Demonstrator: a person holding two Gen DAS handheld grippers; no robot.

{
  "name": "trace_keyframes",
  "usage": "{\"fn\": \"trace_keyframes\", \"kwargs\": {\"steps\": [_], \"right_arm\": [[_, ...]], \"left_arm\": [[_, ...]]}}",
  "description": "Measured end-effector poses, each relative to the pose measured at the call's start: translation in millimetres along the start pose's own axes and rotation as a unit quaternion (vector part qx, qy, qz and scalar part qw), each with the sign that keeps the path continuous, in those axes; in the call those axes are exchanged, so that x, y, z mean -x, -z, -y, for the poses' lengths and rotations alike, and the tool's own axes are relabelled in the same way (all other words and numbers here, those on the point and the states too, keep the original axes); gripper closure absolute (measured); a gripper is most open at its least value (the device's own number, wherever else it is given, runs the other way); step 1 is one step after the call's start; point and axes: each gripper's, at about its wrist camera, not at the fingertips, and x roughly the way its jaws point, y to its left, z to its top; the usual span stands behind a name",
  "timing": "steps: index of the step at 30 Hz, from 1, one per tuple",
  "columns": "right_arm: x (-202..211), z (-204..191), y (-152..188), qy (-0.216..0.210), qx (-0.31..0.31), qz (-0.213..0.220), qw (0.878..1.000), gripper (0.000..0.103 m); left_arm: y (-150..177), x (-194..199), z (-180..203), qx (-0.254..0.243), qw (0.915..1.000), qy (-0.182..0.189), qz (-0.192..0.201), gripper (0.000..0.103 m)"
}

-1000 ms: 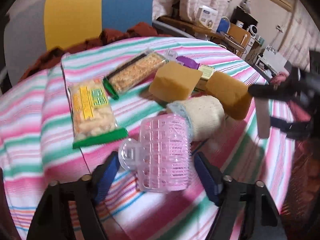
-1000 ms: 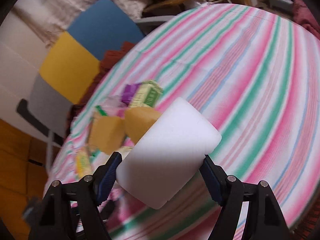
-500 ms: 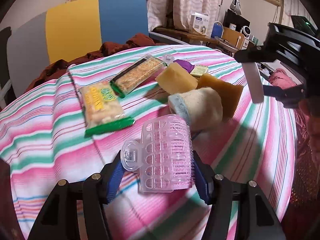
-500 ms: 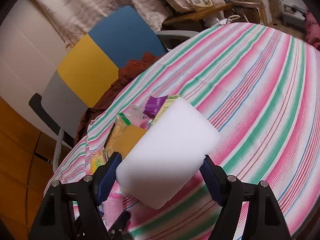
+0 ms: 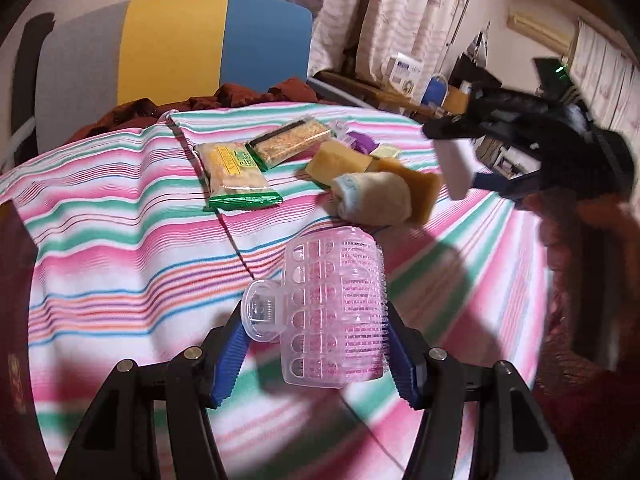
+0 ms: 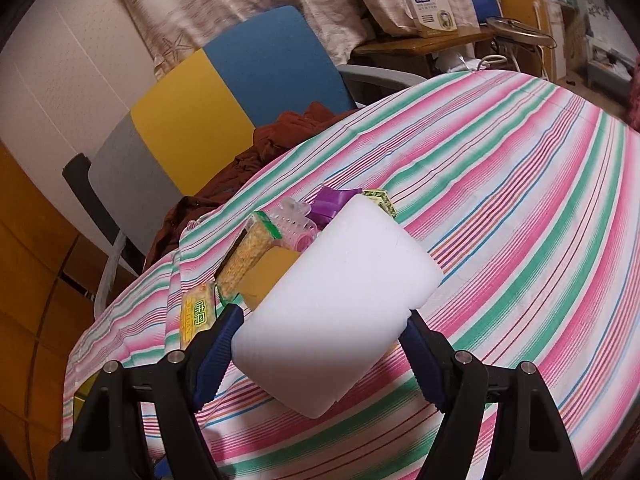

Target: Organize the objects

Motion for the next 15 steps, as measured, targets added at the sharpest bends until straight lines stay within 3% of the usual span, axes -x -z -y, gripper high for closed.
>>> {"fn": "trace_keyframes", "kwargs": {"steps": [5, 15], "right_arm": [[1, -10, 3, -0.003, 0.026, 0.006, 1.000, 0.025], [-5, -49, 24, -0.004, 0.119, -0.011, 0.993, 0.025]], "left_arm": [[0, 32, -6, 0.018, 0.9993, 0.012, 0.030, 0.040], [1, 90, -56, 0.053, 0.9968, -0.013, 0.058, 0.040]]}}
